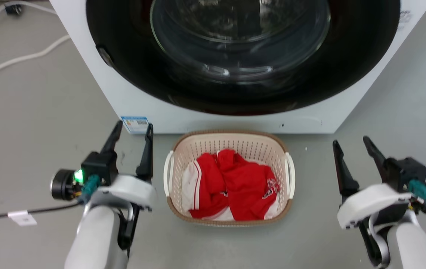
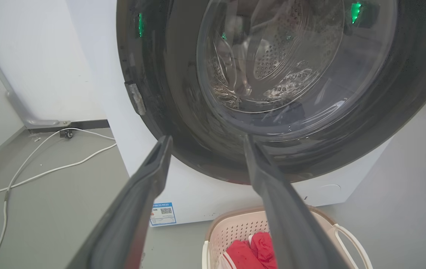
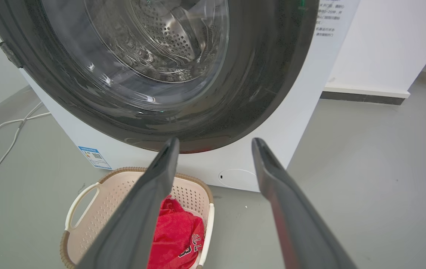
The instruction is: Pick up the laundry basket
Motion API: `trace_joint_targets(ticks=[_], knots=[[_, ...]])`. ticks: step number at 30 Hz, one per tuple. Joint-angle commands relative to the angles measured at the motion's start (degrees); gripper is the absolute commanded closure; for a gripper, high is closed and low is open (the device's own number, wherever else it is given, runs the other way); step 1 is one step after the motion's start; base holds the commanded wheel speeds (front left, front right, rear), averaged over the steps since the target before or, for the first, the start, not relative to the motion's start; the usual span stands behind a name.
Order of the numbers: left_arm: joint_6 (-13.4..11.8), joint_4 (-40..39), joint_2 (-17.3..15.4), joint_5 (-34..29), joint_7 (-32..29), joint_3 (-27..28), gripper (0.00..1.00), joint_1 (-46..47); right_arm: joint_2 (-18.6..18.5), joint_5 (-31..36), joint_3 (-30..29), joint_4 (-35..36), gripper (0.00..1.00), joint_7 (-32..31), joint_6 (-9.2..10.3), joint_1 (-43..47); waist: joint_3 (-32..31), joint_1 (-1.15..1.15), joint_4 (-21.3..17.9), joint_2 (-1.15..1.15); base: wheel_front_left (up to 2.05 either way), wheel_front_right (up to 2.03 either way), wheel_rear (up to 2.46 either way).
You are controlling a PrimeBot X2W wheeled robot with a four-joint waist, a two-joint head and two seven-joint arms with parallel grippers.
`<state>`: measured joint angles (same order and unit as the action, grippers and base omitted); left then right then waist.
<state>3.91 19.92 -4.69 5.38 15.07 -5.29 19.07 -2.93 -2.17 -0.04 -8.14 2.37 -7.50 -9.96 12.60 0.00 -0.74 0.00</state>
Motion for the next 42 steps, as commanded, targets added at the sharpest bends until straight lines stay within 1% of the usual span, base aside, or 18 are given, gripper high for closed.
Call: trace_joint_targets(ticks=[1, 4, 12, 19, 22, 31, 33, 42], knots=[[0.4, 0.8, -0.4, 0.3, 0.2, 0.2, 0.00, 2.4, 0.1, -0.7, 0.1, -0.8, 0.00, -0.6, 0.03, -2.1, 4.5, 0.00, -0.3, 0.00, 0.00, 0.00, 0.00], [1.2, 5.0, -1.6, 1.0, 0.1, 0.2, 0.00, 5.8, 0.1, -1.3, 0.4, -3.0, 0.00, -2.2, 0.02, -5.6, 8.3, 0.00, -0.6, 0.00, 0.00, 0.00, 0.00], [3.1, 16.6, -4.1, 4.1, -2.7, -0.6, 0.00, 16.3, 0.1, -3.9, 1.2, -12.7, 0.00, -5.4, 0.02, -16.2, 17.5, 0.00, -1.6, 0.00, 0.00, 0.00, 0.00], [3.6, 26.6, -5.5, 7.8, -6.1, -3.3, 0.00, 23.9, 0.1, -6.4, 3.1, -23.8, 0.00, -5.7, 0.02, -25.4, 24.2, 0.00, -2.3, 0.00, 0.00, 0.00, 0.00], [3.6, 29.9, -5.8, 10.3, -7.8, -5.9, 0.00, 26.7, 0.1, -7.6, 4.4, -29.0, 0.00, -5.9, 0.03, -28.9, 26.5, 0.00, -2.4, 0.00, 0.00, 0.00, 0.00], [3.6, 37.0, -7.6, 17.3, -12.5, -13.2, 0.00, 33.5, 0.1, -12.6, 10.1, -43.4, 0.00, -6.0, 0.02, -38.3, 31.4, 0.00, -2.7, 0.00, 0.00, 0.00, 0.00], [3.6, 37.7, -7.8, 17.8, -12.8, -13.9, 0.00, 34.1, 0.1, -13.4, 10.8, -44.5, 0.00, -5.6, 0.02, -39.2, 31.8, 0.00, -2.7, 0.00, 0.00, 0.00, 0.00], [3.6, 42.3, -8.4, 23.4, -15.6, -18.1, 0.00, 38.8, 0.1, -19.2, 16.8, -53.6, 0.00, -4.8, 0.02, -46.4, 35.9, 0.00, -3.0, 0.00, 0.00, 0.00, 0.00]])
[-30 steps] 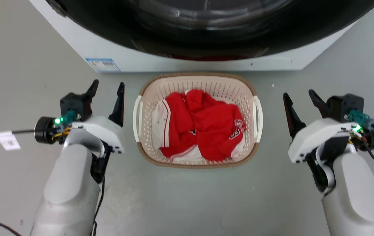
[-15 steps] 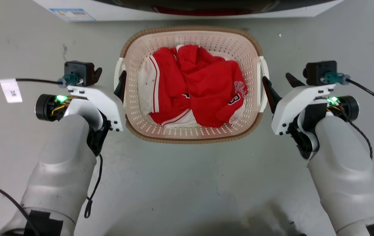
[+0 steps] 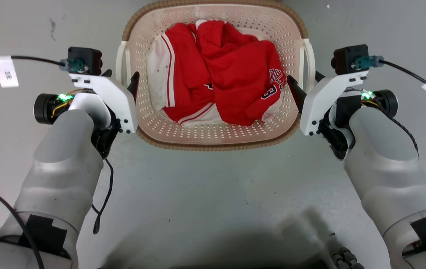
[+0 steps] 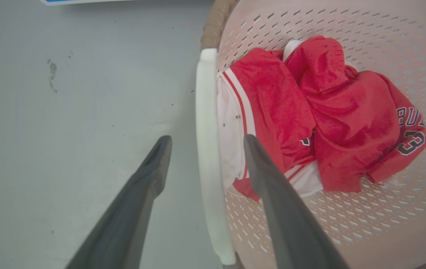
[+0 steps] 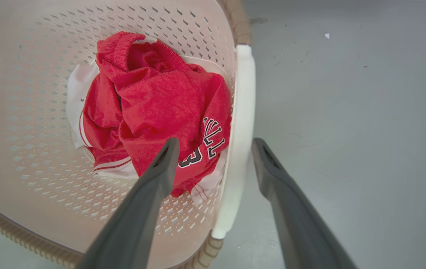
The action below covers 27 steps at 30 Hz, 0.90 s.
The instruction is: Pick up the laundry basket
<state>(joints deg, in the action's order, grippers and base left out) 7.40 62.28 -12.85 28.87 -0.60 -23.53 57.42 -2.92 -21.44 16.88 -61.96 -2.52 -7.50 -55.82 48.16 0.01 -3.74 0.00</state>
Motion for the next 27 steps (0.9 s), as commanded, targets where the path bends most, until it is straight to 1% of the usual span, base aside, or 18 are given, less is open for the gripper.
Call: trace_joint_targets(ticks=[1, 9, 14, 15, 16, 17, 18, 27], knots=[[0.1, 0.3, -0.3, 0.4, -0.2, -0.4, 0.00, 0.8, 0.1, -0.4, 0.4, -0.6, 0.00, 0.0, 0.02, -1.1, 0.7, -0.01, -0.1, 0.00, 0.00, 0.00, 0.00], [0.1, 2.7, 0.9, 4.1, -1.1, -3.4, 0.00, 3.4, 0.1, -4.4, 4.0, -5.5, 0.00, 1.0, 0.02, -3.9, 2.4, -0.01, 0.5, 0.00, 0.00, 0.00, 0.00], [0.1, 4.7, 1.8, 5.6, -0.7, -4.8, 0.00, 4.4, 0.0, -6.7, 6.2, -6.7, 0.00, 1.2, 0.03, -4.5, 2.5, -0.01, 0.7, 0.00, 0.00, 0.00, 0.00], [0.1, 5.1, 1.9, 5.7, -0.6, -5.0, 0.00, 4.6, 0.1, -7.1, 6.7, -6.8, 0.53, 1.3, 0.02, -4.5, 2.6, -0.01, 0.7, 0.00, 0.00, 0.00, 0.00], [0.1, 5.4, 2.0, 6.0, -0.9, -5.4, 0.00, 4.9, 0.1, -7.5, 7.1, -7.0, 0.65, 1.4, 0.02, -4.6, 2.6, -0.01, 0.7, 0.00, 0.00, 0.00, 0.00], [0.1, 5.5, 2.1, 6.2, -1.0, -5.7, 0.62, 5.2, 0.1, -7.9, 7.5, -7.1, 0.91, 1.5, 0.02, -4.8, 2.8, -0.01, 0.6, 0.00, 0.00, 0.00, 0.00], [0.1, 5.4, 2.1, 6.3, -0.9, -6.1, 1.00, 5.4, 0.1, -8.3, 7.9, -7.0, 1.00, 1.4, 0.01, -5.0, 3.0, -0.01, 0.6, 0.00, 0.00, 0.00, 0.00], [0.3, 5.2, 2.3, 8.7, -1.2, -9.7, 1.00, 6.0, 0.4, -11.7, 11.1, -7.7, 1.00, 2.1, -0.11, -5.7, 3.2, -0.01, 0.5, 0.00, 0.00, 0.00, 0.00]])
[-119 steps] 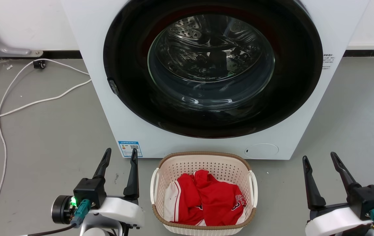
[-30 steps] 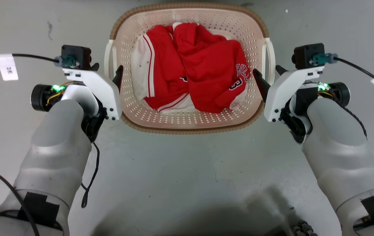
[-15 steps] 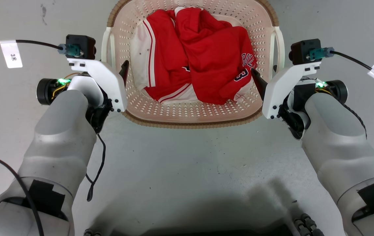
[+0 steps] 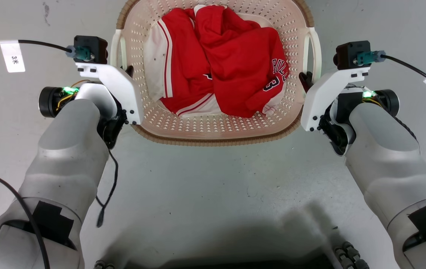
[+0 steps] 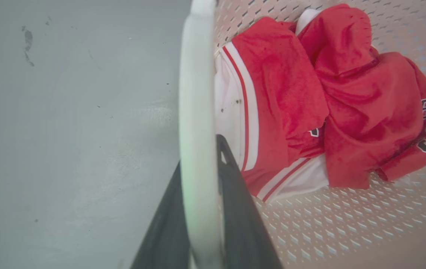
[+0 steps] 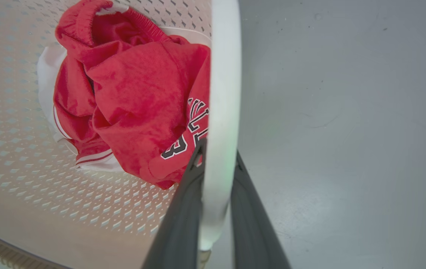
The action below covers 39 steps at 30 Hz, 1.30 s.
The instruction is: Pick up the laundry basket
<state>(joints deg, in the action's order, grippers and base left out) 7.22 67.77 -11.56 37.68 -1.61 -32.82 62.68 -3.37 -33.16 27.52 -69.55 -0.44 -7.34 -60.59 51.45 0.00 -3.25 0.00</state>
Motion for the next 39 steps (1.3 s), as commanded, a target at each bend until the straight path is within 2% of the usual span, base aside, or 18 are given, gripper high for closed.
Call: trace_joint_targets(ticks=[1, 10, 27, 39], knots=[[0.4, -0.3, 1.0, 0.2, -0.3, -0.9, 1.00, 0.6, 0.9, -0.3, 0.8, -0.2, 1.00, 0.1, -0.27, -0.8, -0.2, 0.00, 0.0, 0.00, 0.00, 0.00, 0.00], [0.5, -0.6, 2.1, 3.8, -2.8, -4.4, 1.00, -1.9, 0.9, -4.4, 3.5, -0.8, 1.00, -3.1, -0.49, 1.9, -6.2, 0.00, 0.3, 0.00, 0.00, 0.00, 0.00], [0.6, -2.1, 3.2, 14.8, -16.8, -10.6, 1.00, -9.6, -0.7, -14.5, 8.4, 0.9, 1.00, -20.8, -0.51, 8.8, -26.2, 0.00, 0.7, 0.00, 0.00, 0.00, 0.00], [0.6, -1.5, 2.7, 20.2, -23.6, -13.6, 1.00, -14.4, -1.0, -18.8, 11.1, 0.6, 1.00, -27.6, -0.51, 13.4, -37.7, 0.00, 1.2, 0.00, 0.00, 0.00, 0.00]])
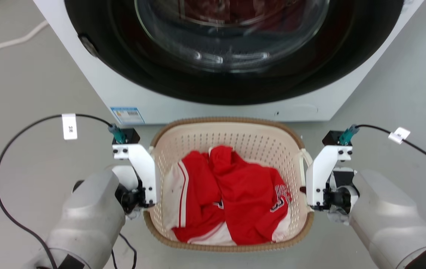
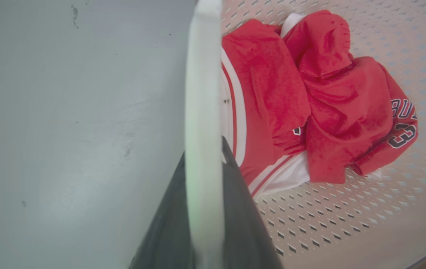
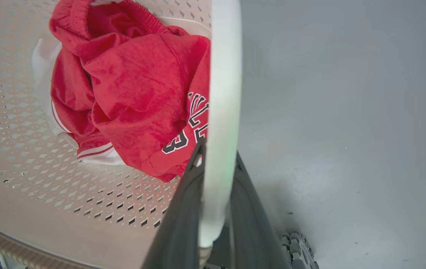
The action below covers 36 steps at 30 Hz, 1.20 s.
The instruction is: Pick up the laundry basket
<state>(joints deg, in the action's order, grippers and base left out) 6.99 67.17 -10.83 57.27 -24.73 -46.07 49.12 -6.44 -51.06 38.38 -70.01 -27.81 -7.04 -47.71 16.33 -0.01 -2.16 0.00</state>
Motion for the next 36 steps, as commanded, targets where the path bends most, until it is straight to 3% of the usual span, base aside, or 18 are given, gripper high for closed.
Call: trace_joint_targets(ticks=[1, 15, 36], knots=[[0.9, -0.8, 2.0, 0.9, -0.8, -0.6, 1.00, -1.2, 2.2, -1.0, 0.5, 1.1, 1.00, -0.3, -0.82, 0.7, -3.5, 0.01, 0.2, 0.00, 0.00, 0.00, 0.00], [0.9, 0.6, 2.1, 4.7, -3.8, -2.7, 1.00, -7.5, 2.3, -3.1, 2.7, -0.7, 1.00, -4.4, -0.82, 5.5, -14.9, 0.01, 0.2, 0.00, 0.00, 0.00, 0.00], [0.8, 2.3, 2.3, 8.1, -4.1, -4.8, 1.00, -11.8, 1.6, -3.7, 3.8, -3.1, 1.00, -6.1, -0.81, 7.9, -22.6, 0.01, -0.2, 0.00, 0.00, 0.00, 0.00]])
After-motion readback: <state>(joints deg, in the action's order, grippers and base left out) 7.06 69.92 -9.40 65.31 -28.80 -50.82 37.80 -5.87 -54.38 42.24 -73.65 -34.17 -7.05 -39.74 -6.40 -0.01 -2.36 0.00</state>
